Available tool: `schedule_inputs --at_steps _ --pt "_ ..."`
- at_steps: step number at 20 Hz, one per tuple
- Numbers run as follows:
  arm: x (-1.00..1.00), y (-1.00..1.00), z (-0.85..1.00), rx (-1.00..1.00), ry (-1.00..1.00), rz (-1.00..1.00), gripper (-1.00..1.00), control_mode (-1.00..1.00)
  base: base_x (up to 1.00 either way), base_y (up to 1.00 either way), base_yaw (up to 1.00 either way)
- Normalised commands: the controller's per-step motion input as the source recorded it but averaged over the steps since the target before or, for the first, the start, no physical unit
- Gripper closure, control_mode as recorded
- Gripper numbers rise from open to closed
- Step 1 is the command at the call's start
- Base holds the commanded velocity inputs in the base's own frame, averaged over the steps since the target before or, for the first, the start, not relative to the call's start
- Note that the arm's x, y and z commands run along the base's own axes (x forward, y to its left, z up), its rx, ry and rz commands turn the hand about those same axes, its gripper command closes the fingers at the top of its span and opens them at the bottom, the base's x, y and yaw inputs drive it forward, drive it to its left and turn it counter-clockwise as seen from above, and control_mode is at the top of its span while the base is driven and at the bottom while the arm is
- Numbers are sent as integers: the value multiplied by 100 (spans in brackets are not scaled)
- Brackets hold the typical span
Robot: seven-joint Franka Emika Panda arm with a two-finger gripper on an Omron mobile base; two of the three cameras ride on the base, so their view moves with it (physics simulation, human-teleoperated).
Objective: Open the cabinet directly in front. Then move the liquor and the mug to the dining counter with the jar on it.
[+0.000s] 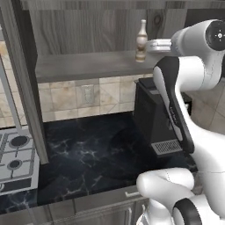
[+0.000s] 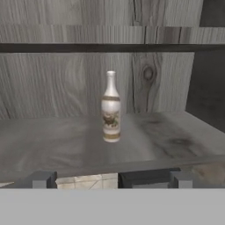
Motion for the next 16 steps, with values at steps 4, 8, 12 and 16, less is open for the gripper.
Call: schedule_inputs --at_steps 4,8,12,16 --pt "13 -4 0 1 0 6 -100 -100 0 0 0" --pt "13 -3 -1 4 0 5 -100 -100 0 0 0" --pt "12 0 0 0 0 1 -100 -100 0 0 0" --pt "31 0 0 0 0 0 -100 -100 0 0 0"
